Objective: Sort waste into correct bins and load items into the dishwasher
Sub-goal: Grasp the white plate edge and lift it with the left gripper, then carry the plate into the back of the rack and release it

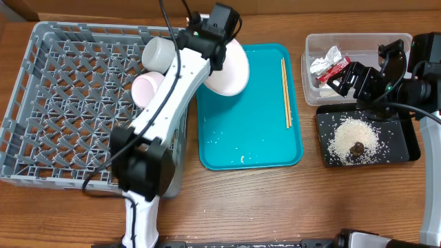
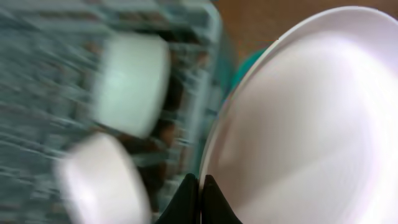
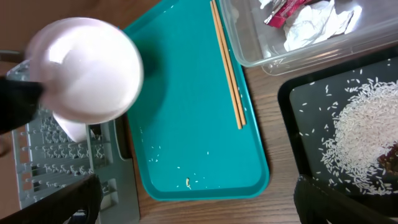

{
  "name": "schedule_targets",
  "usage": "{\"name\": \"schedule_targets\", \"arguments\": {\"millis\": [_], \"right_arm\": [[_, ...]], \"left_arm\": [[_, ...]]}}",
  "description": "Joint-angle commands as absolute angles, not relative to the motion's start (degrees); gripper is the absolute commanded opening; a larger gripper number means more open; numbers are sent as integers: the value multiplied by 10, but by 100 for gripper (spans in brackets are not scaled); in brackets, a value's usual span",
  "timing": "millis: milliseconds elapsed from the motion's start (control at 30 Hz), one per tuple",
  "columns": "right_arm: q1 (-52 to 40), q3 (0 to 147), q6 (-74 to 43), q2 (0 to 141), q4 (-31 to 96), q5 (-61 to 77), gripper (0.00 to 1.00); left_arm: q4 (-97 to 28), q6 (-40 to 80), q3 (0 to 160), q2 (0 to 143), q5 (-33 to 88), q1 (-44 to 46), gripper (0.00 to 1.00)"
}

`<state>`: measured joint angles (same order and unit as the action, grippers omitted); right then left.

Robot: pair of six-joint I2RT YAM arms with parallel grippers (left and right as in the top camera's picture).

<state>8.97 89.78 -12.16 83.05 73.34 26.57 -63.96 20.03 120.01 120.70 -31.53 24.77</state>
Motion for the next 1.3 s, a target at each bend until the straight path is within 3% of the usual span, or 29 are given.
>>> {"name": "schedule_targets", "arguments": {"millis": [0, 233, 467, 667, 967, 1267], "right_arm": [[92, 901, -119, 832, 732, 263, 100], [92, 901, -119, 832, 732, 263, 100], [92, 901, -119, 832, 732, 263, 100], [92, 901, -119, 832, 732, 263, 100], [92, 901, -119, 832, 732, 263, 100], [92, 901, -119, 832, 732, 263, 100]], "left_arm": [[-646, 89, 1217, 1149, -451, 251, 4], [-612, -51, 1217, 1082, -600, 240, 4], [-578, -231, 1217, 1071, -599, 193, 4], [-567, -192, 1216, 1073, -591, 119, 4], [-544, -193, 1211, 1096, -443, 18, 4], [-510, -214, 1211, 1173, -502, -8, 4]]}}
